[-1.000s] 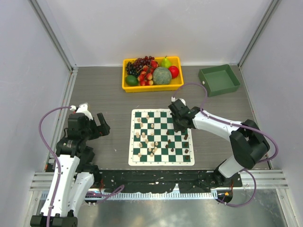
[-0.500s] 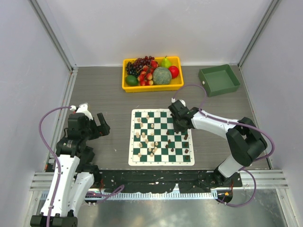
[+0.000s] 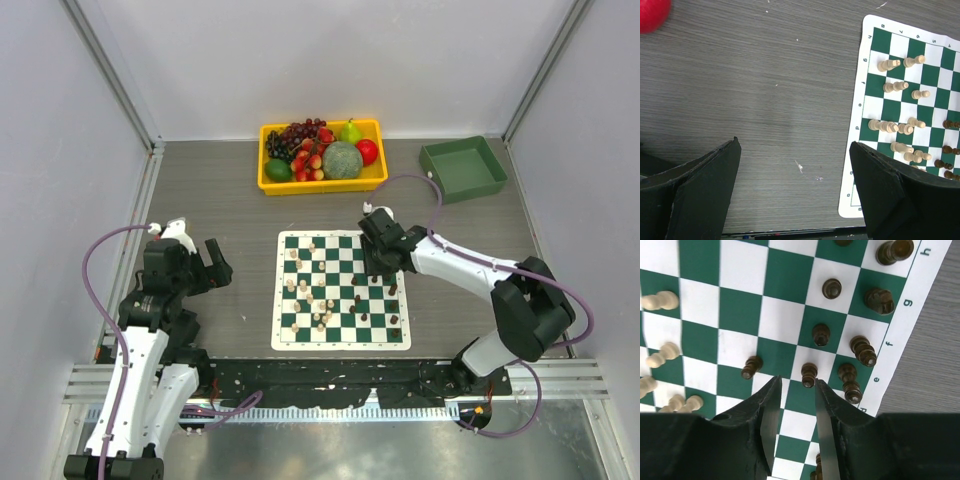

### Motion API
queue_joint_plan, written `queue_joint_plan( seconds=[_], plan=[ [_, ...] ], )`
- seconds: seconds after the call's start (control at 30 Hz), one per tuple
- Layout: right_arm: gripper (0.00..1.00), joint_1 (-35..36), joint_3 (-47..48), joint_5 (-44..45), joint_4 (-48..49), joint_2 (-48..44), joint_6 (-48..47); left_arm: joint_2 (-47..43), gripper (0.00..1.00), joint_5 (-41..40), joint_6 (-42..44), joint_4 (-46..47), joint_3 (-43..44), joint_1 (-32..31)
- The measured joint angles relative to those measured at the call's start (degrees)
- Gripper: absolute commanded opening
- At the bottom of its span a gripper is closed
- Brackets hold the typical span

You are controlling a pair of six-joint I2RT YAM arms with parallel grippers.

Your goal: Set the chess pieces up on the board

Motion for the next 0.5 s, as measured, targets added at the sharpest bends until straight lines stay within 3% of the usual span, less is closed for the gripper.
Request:
queue_joint_plan(
  seconds=[0.23,0.5],
  plan=[
    [0.43,1.7,2.7,-2.0,0.2,-1.2,0.0,0.0,0.98,0.0,0.0,0.0,0.0,0.0],
    [0.43,4.0,4.0,-4.1,0.5,4.2,0.2,-0.6,0.99,0.0,0.0,-0.4,0.0,0.0]
  ],
)
